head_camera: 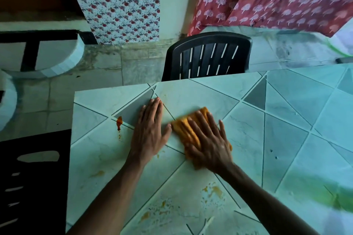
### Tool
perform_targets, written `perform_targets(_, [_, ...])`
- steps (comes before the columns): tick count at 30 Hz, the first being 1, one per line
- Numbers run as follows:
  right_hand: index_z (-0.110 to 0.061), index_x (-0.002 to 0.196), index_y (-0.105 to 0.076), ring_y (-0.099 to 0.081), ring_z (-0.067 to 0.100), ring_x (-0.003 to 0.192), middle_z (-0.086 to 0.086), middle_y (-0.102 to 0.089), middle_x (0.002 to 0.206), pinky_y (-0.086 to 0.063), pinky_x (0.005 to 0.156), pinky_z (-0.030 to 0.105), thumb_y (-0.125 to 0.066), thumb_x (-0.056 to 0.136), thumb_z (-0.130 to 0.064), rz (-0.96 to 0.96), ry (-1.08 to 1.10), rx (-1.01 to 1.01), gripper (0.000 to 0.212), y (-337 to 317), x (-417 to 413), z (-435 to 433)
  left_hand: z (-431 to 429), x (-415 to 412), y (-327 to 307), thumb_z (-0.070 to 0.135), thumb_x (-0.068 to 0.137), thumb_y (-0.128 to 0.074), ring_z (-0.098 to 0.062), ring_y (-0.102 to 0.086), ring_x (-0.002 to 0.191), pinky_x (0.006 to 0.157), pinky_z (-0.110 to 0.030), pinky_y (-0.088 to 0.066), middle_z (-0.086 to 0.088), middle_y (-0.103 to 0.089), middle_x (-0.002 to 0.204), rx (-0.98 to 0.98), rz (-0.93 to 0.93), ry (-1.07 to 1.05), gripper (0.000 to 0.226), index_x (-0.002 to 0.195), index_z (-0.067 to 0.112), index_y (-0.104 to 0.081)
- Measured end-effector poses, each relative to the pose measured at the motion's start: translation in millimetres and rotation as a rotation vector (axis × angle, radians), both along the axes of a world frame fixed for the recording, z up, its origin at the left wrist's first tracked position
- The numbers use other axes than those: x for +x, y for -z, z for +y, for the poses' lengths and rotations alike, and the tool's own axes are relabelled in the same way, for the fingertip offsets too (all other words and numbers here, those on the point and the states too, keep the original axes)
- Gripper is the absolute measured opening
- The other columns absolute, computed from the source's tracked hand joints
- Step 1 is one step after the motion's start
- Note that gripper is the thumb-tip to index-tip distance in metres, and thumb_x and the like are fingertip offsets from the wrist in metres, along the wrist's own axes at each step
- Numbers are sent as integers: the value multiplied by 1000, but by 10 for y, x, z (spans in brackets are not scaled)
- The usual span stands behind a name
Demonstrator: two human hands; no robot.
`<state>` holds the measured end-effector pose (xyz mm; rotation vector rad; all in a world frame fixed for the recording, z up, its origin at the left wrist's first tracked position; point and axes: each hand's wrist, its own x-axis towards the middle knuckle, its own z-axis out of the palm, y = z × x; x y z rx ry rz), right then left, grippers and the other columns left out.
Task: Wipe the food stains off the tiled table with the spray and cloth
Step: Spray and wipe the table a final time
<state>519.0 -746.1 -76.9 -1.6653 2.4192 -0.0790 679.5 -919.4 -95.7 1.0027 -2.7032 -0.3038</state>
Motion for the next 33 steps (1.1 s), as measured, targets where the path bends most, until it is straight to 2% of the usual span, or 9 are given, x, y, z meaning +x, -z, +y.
perform_targets(4, [-46, 156, -4, 13, 21, 154, -10, 8, 167, -1, 121, 60, -21, 91, -74, 11, 72, 42, 73, -4, -383, 246, -2, -8, -4, 44, 92, -47, -21, -13, 152, 122, -44, -17, -11, -21, 162, 3, 9, -5, 76, 152, 2, -26])
perform_targets(7, [-43, 157, 2, 18, 24, 153, -6, 13, 167, 8, 121, 59, -18, 87, -76, -35, 376, 16, 79, 23, -689, -460, 1, -10, 17, 44, 92, -46, -21, -12, 152, 122, -45, -17, -12, -21, 162, 7, 25, -5, 76, 152, 2, -27])
perform_targets(9, [-37, 159, 1, 18, 28, 153, -1, 13, 168, 9, 121, 59, -20, 87, -75, -59, 444, 9, 83, 28, -707, -1026, -9, 0, 43, 45, 94, -42, -21, -11, 152, 122, -45, -15, -12, -21, 162, 10, 35, 8, 74, 152, 2, -27])
perform_targets(13, [-33, 159, -1, 19, 29, 152, 1, 13, 167, 12, 121, 55, -26, 96, -70, -23, 240, 6, 77, 27, -249, -1472, -15, 21, 27, 32, 100, -40, -22, -18, 150, 123, -43, -13, -13, -27, 160, 38, 129, -2, 60, 151, 1, -31])
perform_targets(18, [-41, 158, -4, 14, 24, 154, -4, 6, 168, -2, 123, 54, -24, 94, -72, -11, 17, -32, 74, 49, 227, -497, -13, 102, -72, 7, 96, -44, -28, -39, 141, 119, -46, -26, -15, -44, 150, 20, 303, -140, 47, 142, -2, -45])
perform_targets(23, [-46, 157, -7, 11, 21, 155, -11, 7, 167, -5, 122, 59, -19, 90, -77, -8, -22, 42, 75, -26, 135, 240, -142, 372, -216, 27, 96, -44, -27, -36, 141, 120, -42, -23, -13, -42, 151, 44, 143, -191, 53, 143, 2, -44])
perform_targets(26, [-43, 157, -3, 18, 22, 153, -9, 13, 166, 8, 121, 57, -16, 87, -78, -38, 285, 43, 80, -34, -87, -285, -234, 749, -180, 38, 96, -43, -26, -31, 145, 120, -45, -23, -13, -37, 154, 33, 69, -234, 62, 147, 2, -39])
perform_targets(29, [-37, 159, 1, 17, 29, 153, -1, 14, 167, 6, 120, 61, -27, 91, -74, -72, 473, 28, 81, -30, -168, -1147, -293, 1155, -84, 46, 93, -45, -30, -28, 146, 118, -49, -25, -14, -32, 157, 8, 27, -276, 71, 149, 3, -35])
perform_targets(33, [-36, 159, -1, 18, 31, 152, 1, 11, 168, 6, 121, 60, -27, 93, -73, -14, 210, 20, 80, -6, 324, -1785, -289, 1494, -2, 58, 92, -43, -28, -20, 150, 121, -48, -20, -13, -22, 161, -12, -12, -290, 85, 153, 3, -24])
